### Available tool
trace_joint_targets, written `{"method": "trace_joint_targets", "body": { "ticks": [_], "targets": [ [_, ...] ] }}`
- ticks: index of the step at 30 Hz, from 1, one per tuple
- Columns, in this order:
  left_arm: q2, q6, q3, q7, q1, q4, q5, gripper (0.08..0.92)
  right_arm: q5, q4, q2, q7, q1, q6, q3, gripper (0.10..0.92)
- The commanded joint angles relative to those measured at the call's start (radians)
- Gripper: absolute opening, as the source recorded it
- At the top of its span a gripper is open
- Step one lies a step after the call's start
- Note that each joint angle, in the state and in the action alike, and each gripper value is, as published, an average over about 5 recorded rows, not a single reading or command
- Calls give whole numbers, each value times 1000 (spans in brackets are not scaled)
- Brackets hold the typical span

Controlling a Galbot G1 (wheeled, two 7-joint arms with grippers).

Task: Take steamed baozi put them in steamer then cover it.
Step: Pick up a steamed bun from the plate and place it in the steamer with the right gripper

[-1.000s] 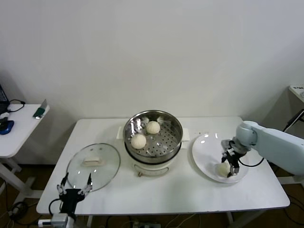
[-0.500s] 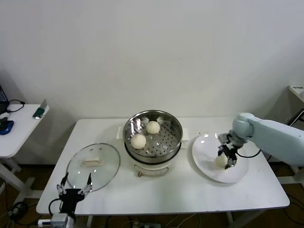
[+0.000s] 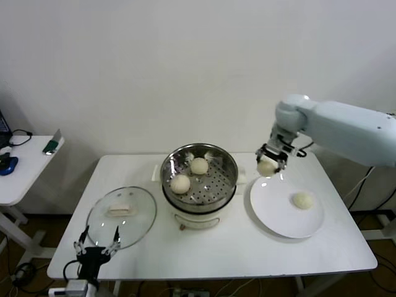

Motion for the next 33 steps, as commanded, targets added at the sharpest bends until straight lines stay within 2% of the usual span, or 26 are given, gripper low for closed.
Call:
{"method": "trace_joint_targets", "body": {
  "ticks": [1, 9, 15, 22, 33],
  "targets": [
    [2, -4, -2, 1, 12, -6, -12, 823, -43, 49, 205, -25, 159, 209, 2, 684],
    [17, -10, -8, 1, 28, -11, -31, 823, -79, 19, 380, -43, 28, 217, 27, 687],
    [14, -16, -7, 0, 39, -16, -34, 823, -125, -9, 454, -46, -86, 226, 37, 687],
    [10, -18, -7, 0, 43, -15, -39, 823, -147, -31, 490, -48, -148, 242, 40, 687],
    [15, -19, -12, -3, 34, 8, -47, 823, -100, 0, 470, -50, -158, 228, 16, 696]
  ]
}}
